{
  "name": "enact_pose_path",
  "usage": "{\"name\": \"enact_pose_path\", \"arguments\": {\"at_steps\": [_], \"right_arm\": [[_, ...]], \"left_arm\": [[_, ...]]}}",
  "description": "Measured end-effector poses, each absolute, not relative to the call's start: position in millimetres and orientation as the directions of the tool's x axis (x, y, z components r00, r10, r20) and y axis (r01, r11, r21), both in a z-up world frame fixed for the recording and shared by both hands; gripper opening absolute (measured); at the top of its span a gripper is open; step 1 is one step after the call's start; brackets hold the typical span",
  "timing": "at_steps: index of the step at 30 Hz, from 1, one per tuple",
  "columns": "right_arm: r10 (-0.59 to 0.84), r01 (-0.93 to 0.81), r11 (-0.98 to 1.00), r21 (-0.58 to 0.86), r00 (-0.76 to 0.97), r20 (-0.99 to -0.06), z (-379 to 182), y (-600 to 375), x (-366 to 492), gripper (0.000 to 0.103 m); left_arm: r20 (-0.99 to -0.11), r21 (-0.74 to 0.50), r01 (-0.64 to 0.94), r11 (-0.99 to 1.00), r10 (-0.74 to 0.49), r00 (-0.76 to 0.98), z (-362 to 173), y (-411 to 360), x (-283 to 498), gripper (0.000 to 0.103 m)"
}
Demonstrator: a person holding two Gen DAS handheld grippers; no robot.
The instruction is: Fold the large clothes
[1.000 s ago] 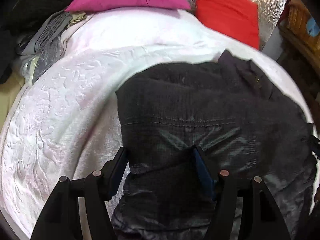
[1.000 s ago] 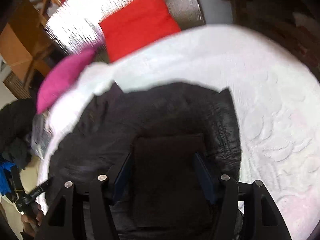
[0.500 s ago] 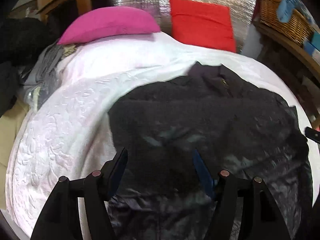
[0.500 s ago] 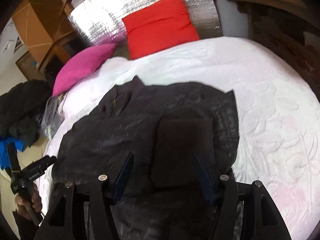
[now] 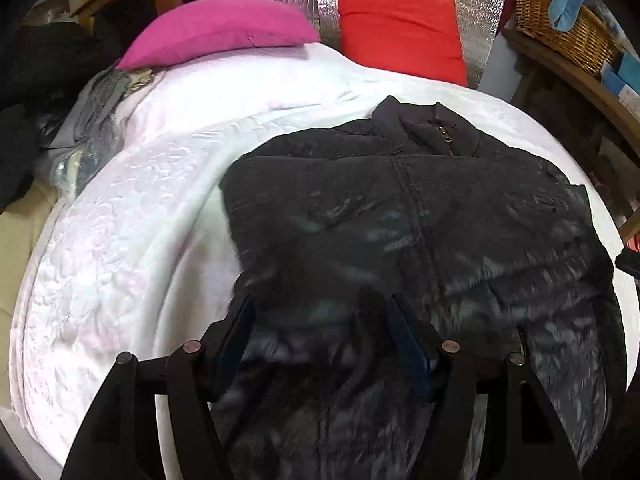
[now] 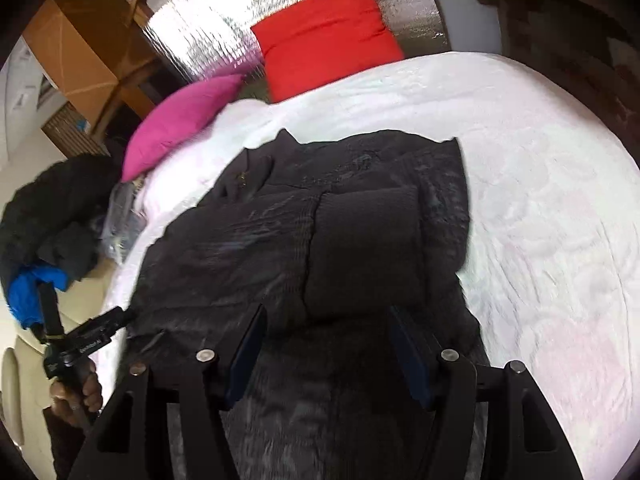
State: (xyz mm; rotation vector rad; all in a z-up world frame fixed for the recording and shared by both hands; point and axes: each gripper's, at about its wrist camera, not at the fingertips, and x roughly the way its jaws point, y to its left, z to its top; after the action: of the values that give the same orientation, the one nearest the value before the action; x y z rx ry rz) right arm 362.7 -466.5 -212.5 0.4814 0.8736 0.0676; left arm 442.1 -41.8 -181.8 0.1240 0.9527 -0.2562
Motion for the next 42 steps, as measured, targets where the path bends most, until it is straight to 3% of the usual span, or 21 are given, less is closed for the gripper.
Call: {"name": "enact_pose_path", "arguments": {"at_steps": [7,13,22,35,42], "right_arm": [[0.257,0.140,0.858,0.494,0.715,-0.650,-203.6,-487.1,283.6,0.074],[0.269,0.229,0.796,0.560,0.695,-0.667,-230.8,-507.0,219.2,0.074],[0.326,0.279,0.743,0.608,0.642,-0.694,-264.9,-496.6,187.4,0.074],[0.349,0.275,0.787,0.553,0.539,-0.766,-287.2,-448.0,140.6,0.075],[0.386,0.332,0.808,0.487,0.327,-0.863,-322.9,-424.6,118.3,0.075]], "left_arm": [[-0.763,-0.038,0.212,0.976,-0.165,0.625,-176.9,12.0,380.8,0.076],[-0.759,-0.064,0.178,0.982,-0.164,0.630,-193.1,51.7,318.0,0.076],[-0.799,-0.253,0.045,0.966,-0.235,0.554,-230.2,107.4,251.0,0.080],[-0.853,-0.343,0.147,0.928,-0.373,0.365,-270.3,76.5,193.5,0.080],[-0.888,-0.329,0.163,0.930,-0.364,0.281,-290.4,59.1,180.2,0.078]]}}
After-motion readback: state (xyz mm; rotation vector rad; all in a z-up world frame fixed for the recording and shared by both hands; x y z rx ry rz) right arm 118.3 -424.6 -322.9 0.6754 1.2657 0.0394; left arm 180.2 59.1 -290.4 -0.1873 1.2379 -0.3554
